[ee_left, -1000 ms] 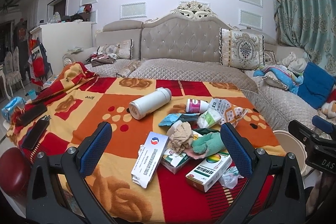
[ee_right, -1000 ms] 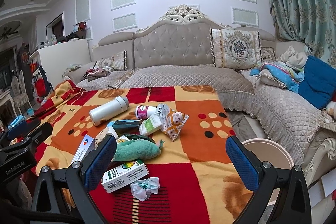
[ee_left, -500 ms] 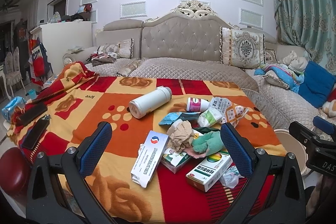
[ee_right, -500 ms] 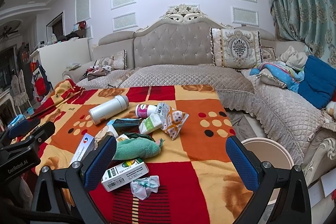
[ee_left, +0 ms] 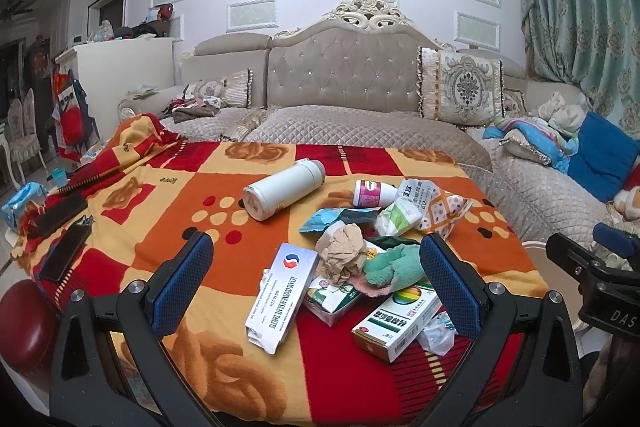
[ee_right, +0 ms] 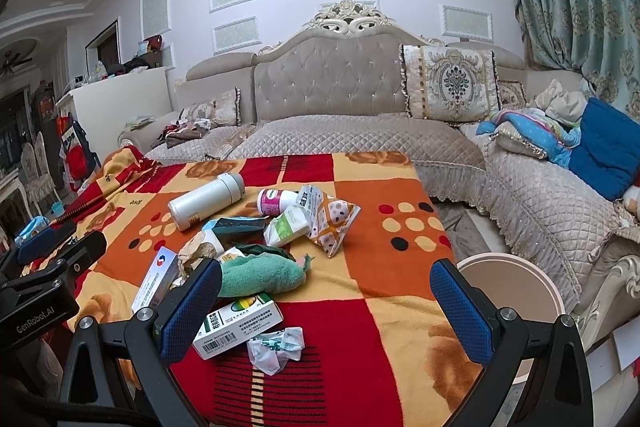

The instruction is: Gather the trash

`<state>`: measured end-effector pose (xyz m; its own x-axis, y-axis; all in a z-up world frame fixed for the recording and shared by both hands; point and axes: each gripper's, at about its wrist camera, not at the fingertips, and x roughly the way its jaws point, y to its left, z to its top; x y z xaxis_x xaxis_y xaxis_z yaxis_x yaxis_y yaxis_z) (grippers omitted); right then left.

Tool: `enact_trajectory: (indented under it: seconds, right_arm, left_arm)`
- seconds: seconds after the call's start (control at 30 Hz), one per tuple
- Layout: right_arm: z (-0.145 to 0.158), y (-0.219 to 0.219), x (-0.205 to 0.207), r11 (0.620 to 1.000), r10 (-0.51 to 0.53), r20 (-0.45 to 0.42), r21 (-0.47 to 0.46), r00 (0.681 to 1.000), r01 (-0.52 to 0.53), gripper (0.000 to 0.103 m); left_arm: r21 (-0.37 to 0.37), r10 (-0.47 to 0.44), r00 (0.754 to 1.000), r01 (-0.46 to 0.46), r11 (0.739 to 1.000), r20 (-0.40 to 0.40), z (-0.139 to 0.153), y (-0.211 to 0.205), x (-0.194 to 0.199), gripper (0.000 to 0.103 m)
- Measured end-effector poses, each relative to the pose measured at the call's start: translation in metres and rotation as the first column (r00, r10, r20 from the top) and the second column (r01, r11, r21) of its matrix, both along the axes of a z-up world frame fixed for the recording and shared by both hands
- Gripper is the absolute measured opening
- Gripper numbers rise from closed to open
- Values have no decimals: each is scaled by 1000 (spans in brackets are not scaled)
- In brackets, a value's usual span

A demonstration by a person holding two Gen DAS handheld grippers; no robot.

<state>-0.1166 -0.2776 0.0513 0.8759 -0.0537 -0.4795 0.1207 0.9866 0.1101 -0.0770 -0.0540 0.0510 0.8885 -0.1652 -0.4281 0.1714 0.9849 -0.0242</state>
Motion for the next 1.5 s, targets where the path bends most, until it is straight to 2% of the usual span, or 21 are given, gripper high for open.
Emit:
enact_trajectory:
  seconds: [1.5]
  right_arm:
    - [-6,3,2,1000,4,-19,-3,1000,-4,103]
  left_arm:
    - [0,-20,1000,20,1000,-24,-9,-11,0,103]
